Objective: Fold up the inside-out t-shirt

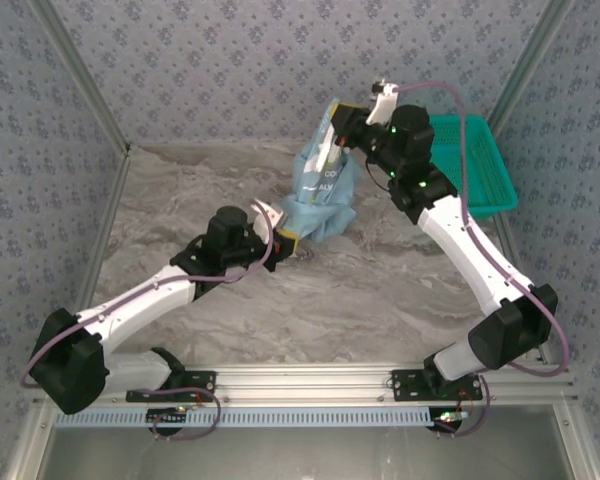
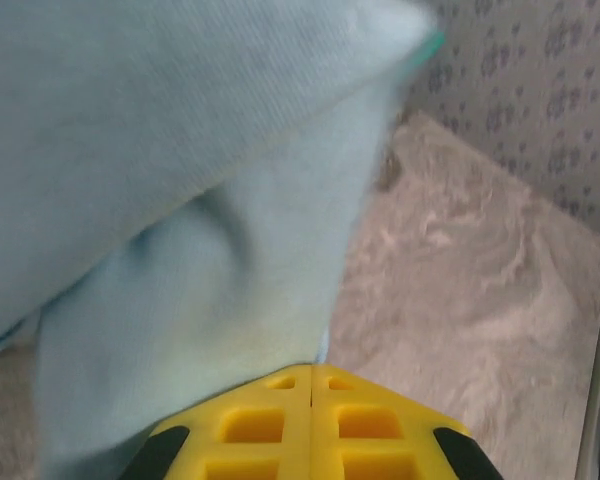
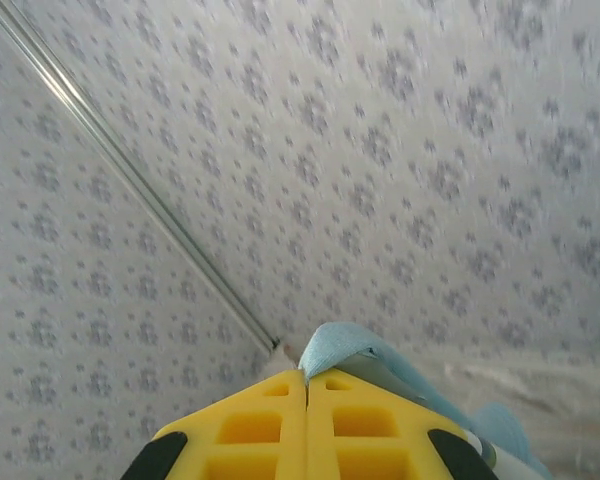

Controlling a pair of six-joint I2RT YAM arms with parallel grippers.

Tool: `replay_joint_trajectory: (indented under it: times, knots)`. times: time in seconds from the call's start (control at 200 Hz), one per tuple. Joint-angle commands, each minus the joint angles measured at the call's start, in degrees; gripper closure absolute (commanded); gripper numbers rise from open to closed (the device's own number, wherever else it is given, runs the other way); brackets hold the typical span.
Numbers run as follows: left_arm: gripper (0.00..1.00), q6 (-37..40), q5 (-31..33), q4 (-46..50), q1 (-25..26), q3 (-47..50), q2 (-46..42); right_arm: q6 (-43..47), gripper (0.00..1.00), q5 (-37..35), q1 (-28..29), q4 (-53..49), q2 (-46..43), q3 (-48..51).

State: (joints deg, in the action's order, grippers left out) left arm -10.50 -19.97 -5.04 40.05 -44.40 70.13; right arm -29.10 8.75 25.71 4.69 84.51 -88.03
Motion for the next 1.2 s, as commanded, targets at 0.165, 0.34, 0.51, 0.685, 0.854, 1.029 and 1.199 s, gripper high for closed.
replay_joint_trajectory:
  times: [0.165,0.34,0.51,0.685,0.854,1.029,1.199]
  knots:
    - [0.99,-1.1,7.5,13.9,0.9,3.8,3.4,5.1,1.0,-3.2,-1.5,0.1,-2.2,-10.3]
    - [0.65,-1.6,2.2,9.2,1.0,1.8,-0.8,5.4,1.0,-1.9,-0.4,-1.5,-1.6,-10.3]
    - [0.41,-5.0,4.1,-2.3,1.3,-3.6,-4.3,5.2,1.0,-1.9,1.7,-3.2,-2.2,-7.1]
    - [0.27,-5.8,13.4,-1.8,2.7,-14.1,3.1,4.5,1.0,-2.0,3.8,-2.6,-2.5,-4.1]
    - [0.41,-5.9,15.6,6.2,3.1,-22.7,13.6,3.8,1.0,-2.1,4.3,-2.5,-2.0,-4.6]
    - [0.71,-5.1,18.0,2.5,3.6,-7.7,12.7,3.5,1.0,-1.5,3.0,-2.2,-0.2,-10.7]
    - [0.77,-4.9,23.4,4.3,3.6,-0.7,12.2,4.3,1.0,-2.3,3.0,-0.4,0.7,-14.2]
